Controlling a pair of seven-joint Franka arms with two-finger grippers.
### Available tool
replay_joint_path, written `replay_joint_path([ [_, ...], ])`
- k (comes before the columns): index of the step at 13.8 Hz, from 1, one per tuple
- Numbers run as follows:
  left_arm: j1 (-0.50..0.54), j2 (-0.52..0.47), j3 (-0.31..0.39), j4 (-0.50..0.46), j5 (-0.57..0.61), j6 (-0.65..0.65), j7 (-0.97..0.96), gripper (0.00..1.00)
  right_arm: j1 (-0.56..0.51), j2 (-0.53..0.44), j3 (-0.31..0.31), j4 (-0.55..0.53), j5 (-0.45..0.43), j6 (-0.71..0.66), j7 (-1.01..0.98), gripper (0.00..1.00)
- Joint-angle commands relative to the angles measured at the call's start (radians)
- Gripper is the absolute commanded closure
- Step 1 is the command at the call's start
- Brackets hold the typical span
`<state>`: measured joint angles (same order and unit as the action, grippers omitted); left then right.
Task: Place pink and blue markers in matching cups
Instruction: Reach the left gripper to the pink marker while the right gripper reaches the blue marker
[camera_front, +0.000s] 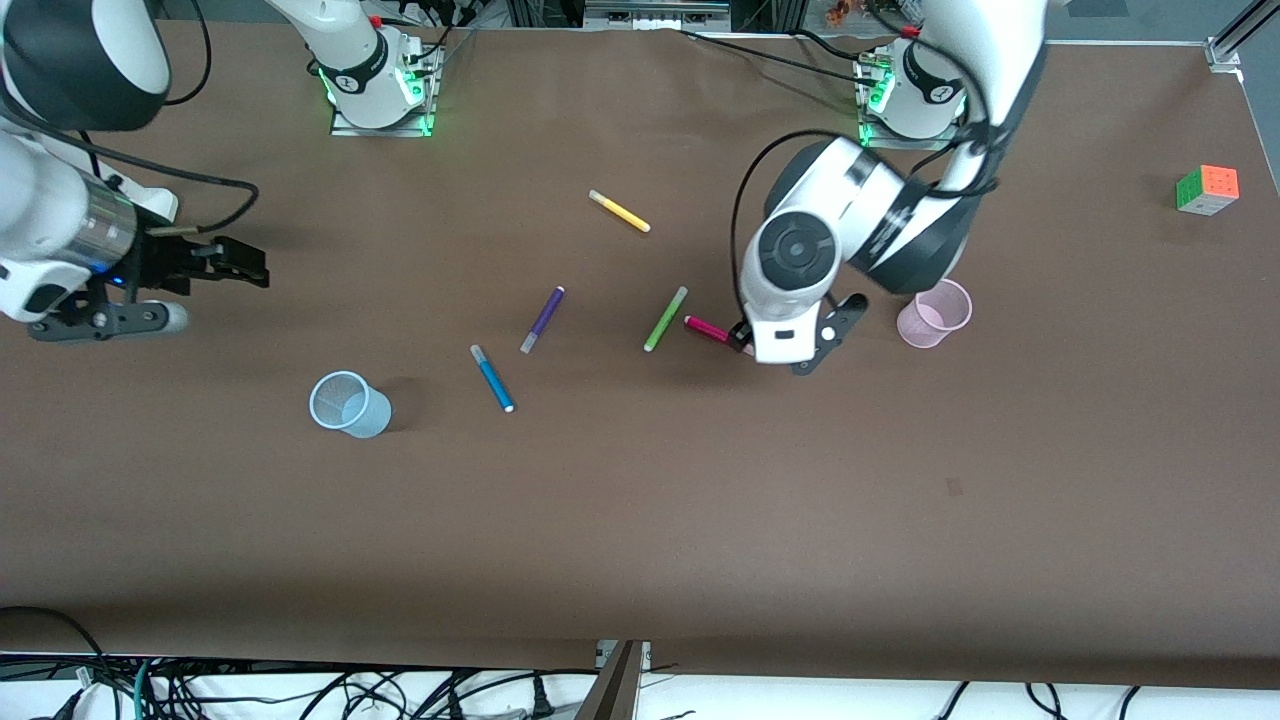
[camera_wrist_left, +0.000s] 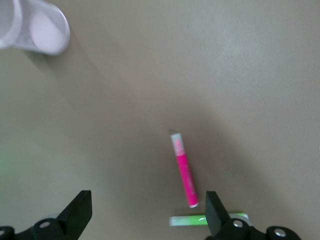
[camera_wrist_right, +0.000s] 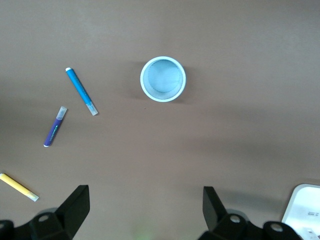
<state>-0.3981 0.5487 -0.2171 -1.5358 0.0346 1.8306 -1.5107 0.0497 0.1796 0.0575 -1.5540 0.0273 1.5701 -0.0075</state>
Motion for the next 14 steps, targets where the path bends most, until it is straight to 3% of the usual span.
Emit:
replay_joint_path([
  [1, -0.036, 0.078, 0.01, 0.011, -0.012, 0.083, -0.08, 0.0, 0.021, 0.04, 0.002, 0.023, 0.019, -0.004, -0.003, 0.0],
  [4, -0.053, 0.097, 0.01, -0.084, -0.002, 0.235, -0.131, 0.0, 0.051, 0.116, 0.002, 0.025, 0.077, 0.001, -0.006, 0.0],
  [10, -0.054, 0.096, 0.01, -0.197, -0.001, 0.379, -0.137, 0.0, 0.169, 0.244, 0.001, 0.023, 0.065, 0.175, 0.006, 0.0],
  [14, -0.07, 0.097, 0.012, -0.251, 0.004, 0.47, -0.161, 0.0, 0.229, 0.281, 0.001, -0.052, 0.063, 0.315, 0.006, 0.0],
])
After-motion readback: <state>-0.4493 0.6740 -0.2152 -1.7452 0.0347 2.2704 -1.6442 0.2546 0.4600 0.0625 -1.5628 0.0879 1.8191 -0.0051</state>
